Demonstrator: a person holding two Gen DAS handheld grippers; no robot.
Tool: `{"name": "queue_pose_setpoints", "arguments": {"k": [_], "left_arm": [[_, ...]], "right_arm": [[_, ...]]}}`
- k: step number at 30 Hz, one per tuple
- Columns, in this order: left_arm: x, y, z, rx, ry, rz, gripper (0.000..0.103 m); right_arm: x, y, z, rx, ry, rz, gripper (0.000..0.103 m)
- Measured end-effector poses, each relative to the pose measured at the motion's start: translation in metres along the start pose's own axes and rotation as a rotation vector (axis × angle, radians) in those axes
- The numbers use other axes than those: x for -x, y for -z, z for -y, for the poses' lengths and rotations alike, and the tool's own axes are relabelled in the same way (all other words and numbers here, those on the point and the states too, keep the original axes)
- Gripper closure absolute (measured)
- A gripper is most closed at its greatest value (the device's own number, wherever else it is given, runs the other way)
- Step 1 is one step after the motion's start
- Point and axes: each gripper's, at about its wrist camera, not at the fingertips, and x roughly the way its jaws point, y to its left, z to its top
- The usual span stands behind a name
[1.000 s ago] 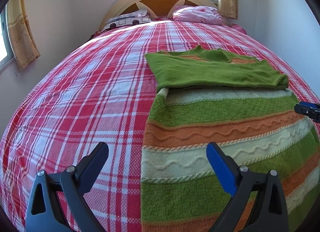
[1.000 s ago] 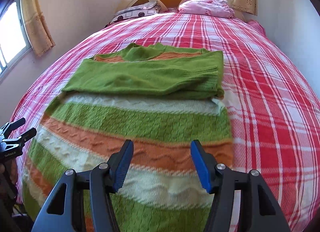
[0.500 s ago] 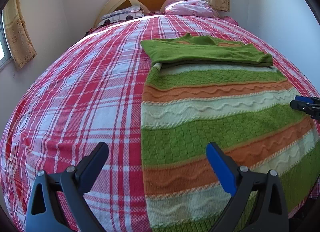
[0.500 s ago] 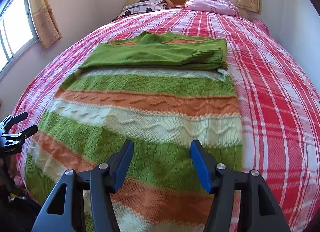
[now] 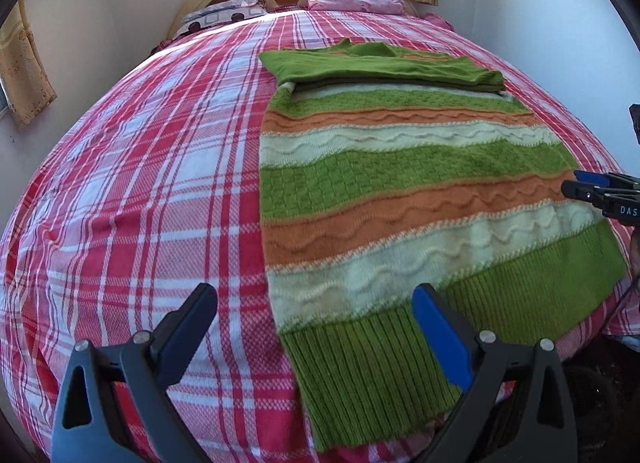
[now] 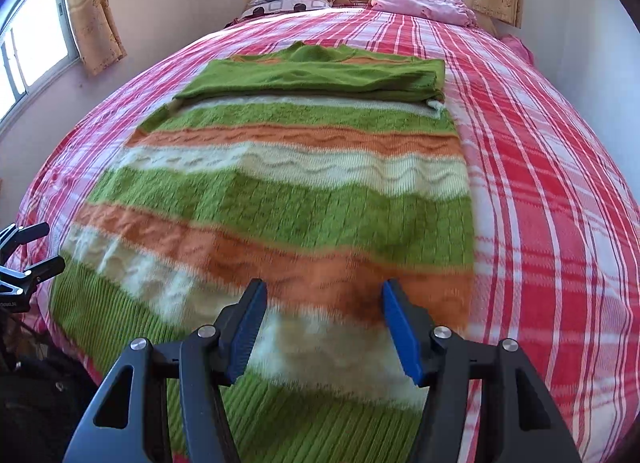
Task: Fold small clothes
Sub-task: 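Withdraw both grippers from the sweater toward the hem, then close both grippers on the green ribbed hem of the sweater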
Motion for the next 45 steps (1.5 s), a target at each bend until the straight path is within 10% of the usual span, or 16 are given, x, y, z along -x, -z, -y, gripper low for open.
{"name": "queue_pose_setpoints", "arguments": {"k": [24, 28, 38, 41, 45], "left_arm": [[0.005, 0.034, -0.014, 0.112, 0.121, -0.098, 0.043], [0.007, 0.037, -0.012, 0.112, 0.142, -0.105, 0.069], [0.001, 0.04, -0.017, 0.148, 0.144, -0.128, 0.064], [0.004, 0.04, -0.013, 0.123, 0.162, -0.114, 0.091], [0.008, 0.039, -0.008, 0.09, 0.151, -0.089, 0.092]], "right_arm": [[0.039, 0.062, 0.005, -0.03, 0.068, 0.007, 0.042], [0.044, 0.069, 0.011, -0.053, 0.072, 0.009, 0.042], [0.059, 0.083, 0.028, -0.107, 0.095, 0.018, 0.042], [0.063, 0.087, 0.032, -0.121, 0.106, 0.019, 0.042], [0.065, 0.089, 0.032, -0.129, 0.103, 0.021, 0.042]]}}
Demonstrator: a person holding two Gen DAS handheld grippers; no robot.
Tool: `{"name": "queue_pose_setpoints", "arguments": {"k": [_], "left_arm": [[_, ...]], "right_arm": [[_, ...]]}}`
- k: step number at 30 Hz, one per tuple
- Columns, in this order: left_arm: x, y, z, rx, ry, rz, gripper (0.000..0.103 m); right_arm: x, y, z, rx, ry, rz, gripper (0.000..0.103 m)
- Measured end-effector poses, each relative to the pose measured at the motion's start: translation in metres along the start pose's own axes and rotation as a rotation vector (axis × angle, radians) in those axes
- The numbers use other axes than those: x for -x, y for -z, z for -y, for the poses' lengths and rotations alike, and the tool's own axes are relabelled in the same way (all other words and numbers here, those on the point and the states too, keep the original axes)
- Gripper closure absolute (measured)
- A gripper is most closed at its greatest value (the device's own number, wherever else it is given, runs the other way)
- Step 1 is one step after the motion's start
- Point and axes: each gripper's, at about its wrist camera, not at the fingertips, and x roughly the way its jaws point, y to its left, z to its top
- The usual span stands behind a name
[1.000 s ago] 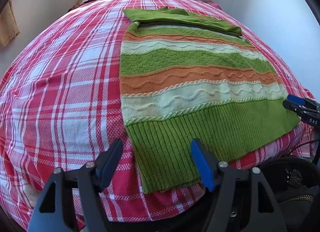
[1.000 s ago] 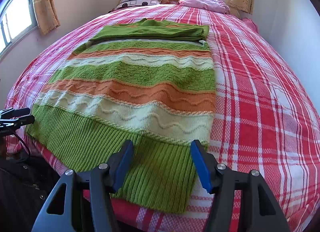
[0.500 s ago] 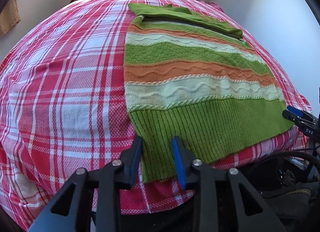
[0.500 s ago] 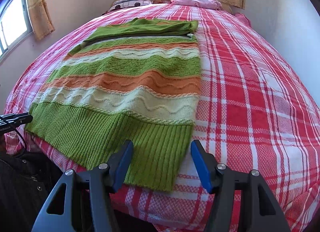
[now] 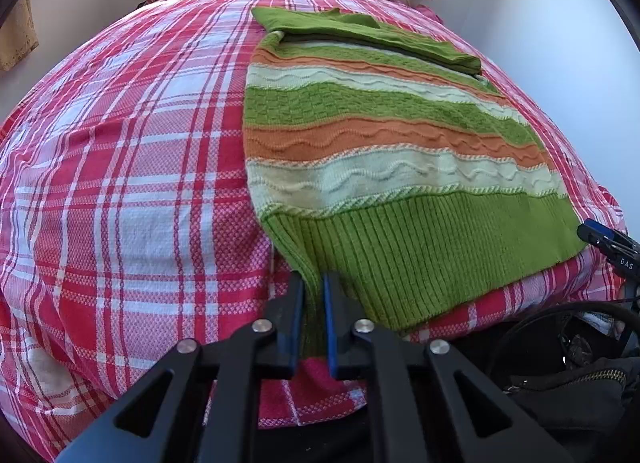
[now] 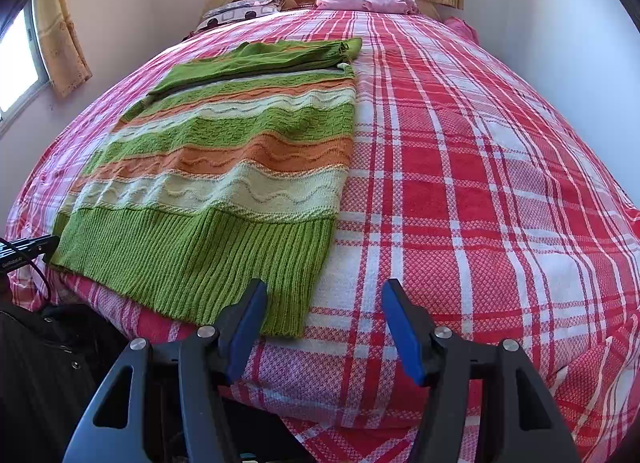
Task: Fold small clothes
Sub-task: 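Close both grippers on the green ribbed hem of the sweater, then lift the hem with both grippers and fold it up toward the collar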
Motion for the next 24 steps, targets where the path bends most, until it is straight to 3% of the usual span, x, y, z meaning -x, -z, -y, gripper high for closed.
{"name": "queue_pose_setpoints", "arguments": {"k": [5, 10, 11, 12, 13, 14, 20, 24], "left_arm": [[-0.004, 0.001, -0.001, -0.004, -0.008, 0.0, 0.092], [-0.008, 0.0, -0.007, 0.024, -0.002, 0.007, 0.082], [-0.008, 0.001, -0.009, 0.035, 0.006, 0.008, 0.081], [-0.009, 0.001, -0.011, 0.045, 0.017, 0.009, 0.081], [-0.008, 0.001, -0.011, 0.045, 0.025, 0.011, 0.085], [-0.007, 0.0, -0.011, 0.04, 0.034, 0.02, 0.098], [0.027, -0.009, -0.008, 0.001, 0.045, 0.173, 0.098], [0.028, -0.015, -0.011, -0.003, 0.053, 0.19, 0.098]], "right_arm": [[-0.004, 0.002, -0.014, 0.038, -0.015, 0.02, 0.042], [-0.008, 0.002, -0.023, 0.065, -0.013, 0.041, 0.043], [-0.008, 0.003, -0.023, 0.066, -0.001, 0.041, 0.063], [-0.007, 0.003, -0.023, 0.066, -0.004, 0.039, 0.095], [-0.005, 0.002, -0.021, 0.048, -0.074, 0.026, 0.094], [-0.004, 0.001, -0.016, 0.016, -0.122, 0.025, 0.094], [0.007, -0.002, 0.018, -0.152, -0.248, 0.099, 0.095], [0.009, -0.004, 0.024, -0.211, -0.326, 0.133, 0.095]]}}
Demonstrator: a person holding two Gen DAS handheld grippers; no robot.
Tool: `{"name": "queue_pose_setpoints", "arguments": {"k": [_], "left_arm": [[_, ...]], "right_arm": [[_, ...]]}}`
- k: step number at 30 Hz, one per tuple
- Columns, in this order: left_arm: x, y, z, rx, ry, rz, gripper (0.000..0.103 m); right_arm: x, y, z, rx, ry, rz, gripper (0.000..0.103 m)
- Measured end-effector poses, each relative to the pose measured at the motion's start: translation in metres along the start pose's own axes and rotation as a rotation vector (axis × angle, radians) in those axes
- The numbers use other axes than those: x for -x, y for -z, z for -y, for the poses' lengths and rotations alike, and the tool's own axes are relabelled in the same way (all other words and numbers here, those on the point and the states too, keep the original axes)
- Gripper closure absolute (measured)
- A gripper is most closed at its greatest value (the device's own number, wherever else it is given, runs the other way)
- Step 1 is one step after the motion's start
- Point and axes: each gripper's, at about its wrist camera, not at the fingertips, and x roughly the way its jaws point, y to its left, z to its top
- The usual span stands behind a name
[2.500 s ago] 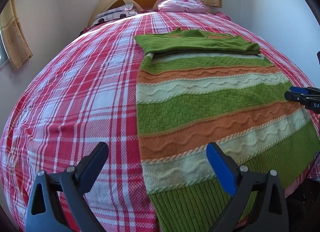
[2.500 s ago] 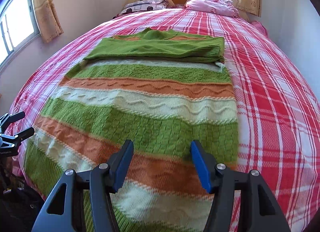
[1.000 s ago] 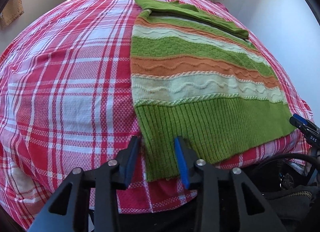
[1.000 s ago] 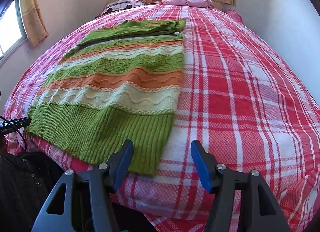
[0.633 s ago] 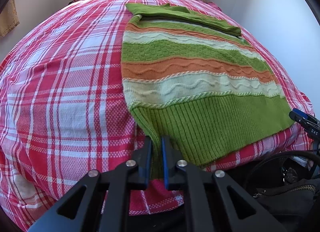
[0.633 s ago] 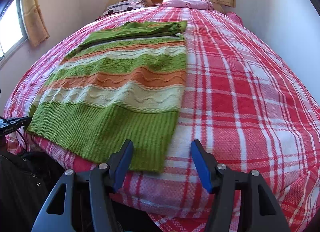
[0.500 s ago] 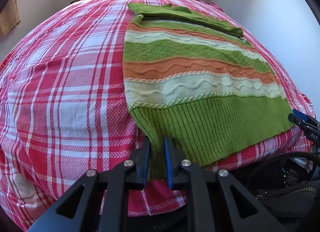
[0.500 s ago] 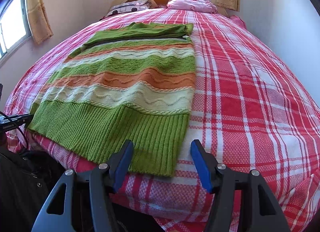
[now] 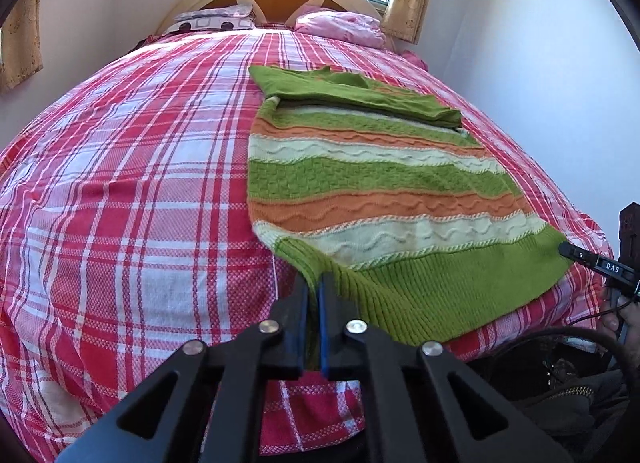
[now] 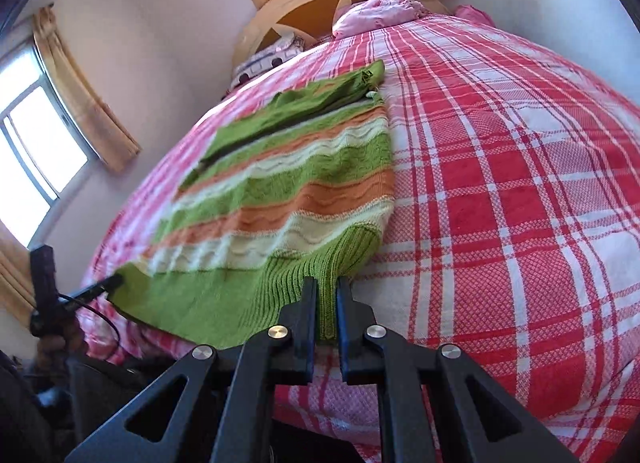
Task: Fold small clothes
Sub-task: 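Lift the hem with both grippers and fold it up toward the collar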
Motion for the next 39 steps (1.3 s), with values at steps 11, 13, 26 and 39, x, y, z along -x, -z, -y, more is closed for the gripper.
{"name": "queue_pose_setpoints", "arguments": {"k": [11, 13, 26, 39], "left_arm": [[0.006, -0.032, -0.016, 0.025, 0.018, 0.09, 0.098], [0.004, -0.039, -0.017, 0.025, 0.019, 0.096, 0.098], [0.009, -0.09, -0.033, 0.106, 0.057, 0.185, 0.098], [-0.006, -0.169, -0.037, 0.116, 0.034, 0.272, 0.098]], "right_arm": [[0.012, -0.036, -0.006, -0.017, -0.065, 0.113, 0.095], [0.011, -0.042, -0.007, -0.015, -0.066, 0.125, 0.095], [0.017, -0.104, -0.017, -0.003, -0.105, 0.231, 0.095], [-0.003, -0.193, -0.03, 0.053, -0.106, 0.309, 0.096]]}}
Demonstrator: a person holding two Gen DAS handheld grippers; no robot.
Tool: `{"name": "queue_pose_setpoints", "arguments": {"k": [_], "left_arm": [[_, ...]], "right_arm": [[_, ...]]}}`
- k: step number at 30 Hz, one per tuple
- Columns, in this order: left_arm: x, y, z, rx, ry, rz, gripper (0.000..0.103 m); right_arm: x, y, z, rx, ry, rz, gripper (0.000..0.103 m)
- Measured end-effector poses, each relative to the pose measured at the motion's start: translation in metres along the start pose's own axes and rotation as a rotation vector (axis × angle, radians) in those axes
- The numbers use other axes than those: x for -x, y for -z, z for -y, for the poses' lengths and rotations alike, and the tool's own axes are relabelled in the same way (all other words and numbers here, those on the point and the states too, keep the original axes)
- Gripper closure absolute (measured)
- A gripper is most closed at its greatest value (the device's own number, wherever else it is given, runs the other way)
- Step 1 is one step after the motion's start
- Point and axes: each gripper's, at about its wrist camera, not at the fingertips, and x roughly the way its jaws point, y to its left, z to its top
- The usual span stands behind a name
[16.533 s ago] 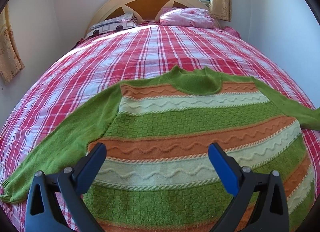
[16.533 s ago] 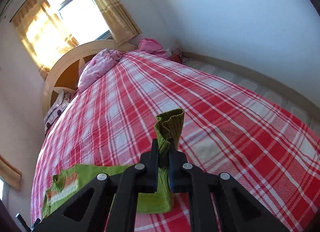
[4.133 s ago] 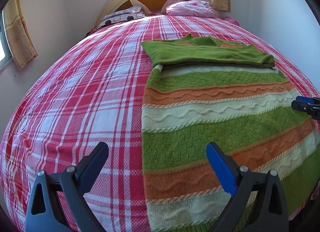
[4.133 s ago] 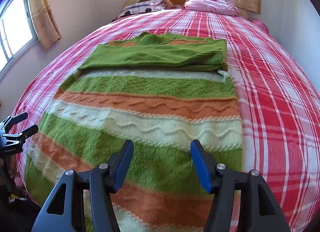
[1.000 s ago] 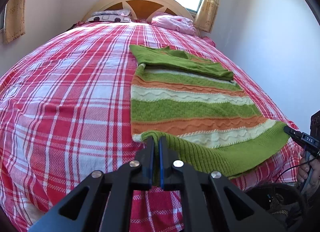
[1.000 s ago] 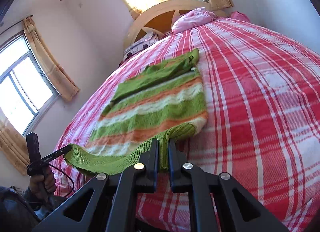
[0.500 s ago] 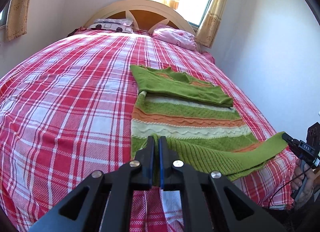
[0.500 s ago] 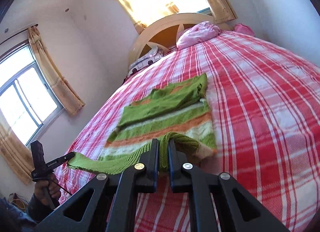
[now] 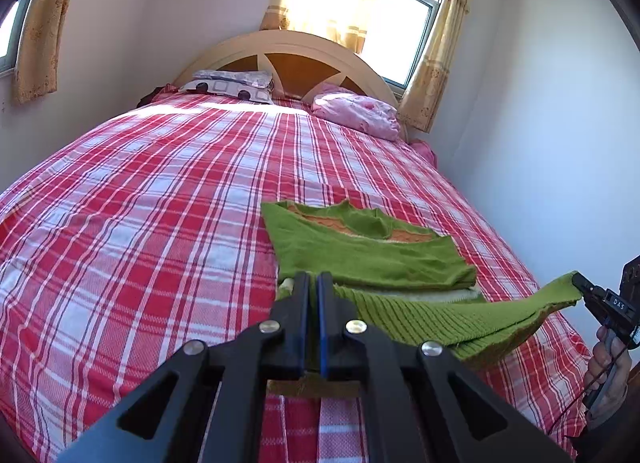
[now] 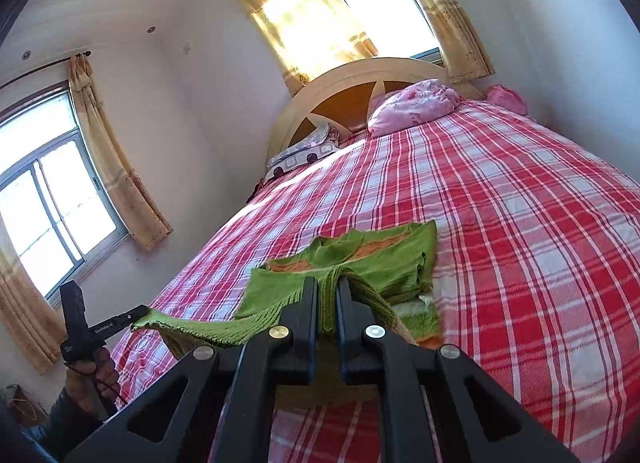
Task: Fold small clothes
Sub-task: 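Lift the hem with both grippers and fold it up toward the collar, then open both grippers to lay the hem onto the folded body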
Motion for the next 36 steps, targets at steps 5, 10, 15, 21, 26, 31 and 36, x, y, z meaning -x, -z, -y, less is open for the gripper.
{"name": "queue_pose_setpoints", "arguments": {"k": [5, 10, 15, 21, 26, 31, 36], "left_arm": [[-0.027, -0.028, -0.002, 0.02, -0.008, 0.01, 0.098], [-0.061, -0.056, -0.005, 0.039, -0.028, 0.012, 0.098], [-0.097, -0.075, -0.008, 0.034, -0.05, -0.009, 0.098], [-0.156, -0.088, -0.016, 0.034, -0.082, -0.072, 0.098], [-0.207, -0.086, -0.022, 0.033, -0.117, -0.135, 0.098], [-0.245, -0.078, -0.028, 0.039, -0.139, -0.187, 0.098], [-0.266, -0.076, -0.031, 0.033, -0.18, -0.179, 0.095]], "right_arm": [[-0.028, -0.03, 0.002, 0.032, 0.019, 0.011, 0.096], [-0.064, -0.056, 0.008, 0.049, 0.038, 0.002, 0.096], [-0.109, -0.076, 0.021, 0.046, 0.061, -0.037, 0.096], [-0.172, -0.09, 0.052, 0.025, 0.103, -0.111, 0.096], [-0.22, -0.088, 0.079, 0.004, 0.139, -0.179, 0.096], [-0.26, -0.081, 0.103, -0.004, 0.18, -0.237, 0.096], [-0.296, -0.077, 0.123, -0.007, 0.22, -0.297, 0.087]]}}
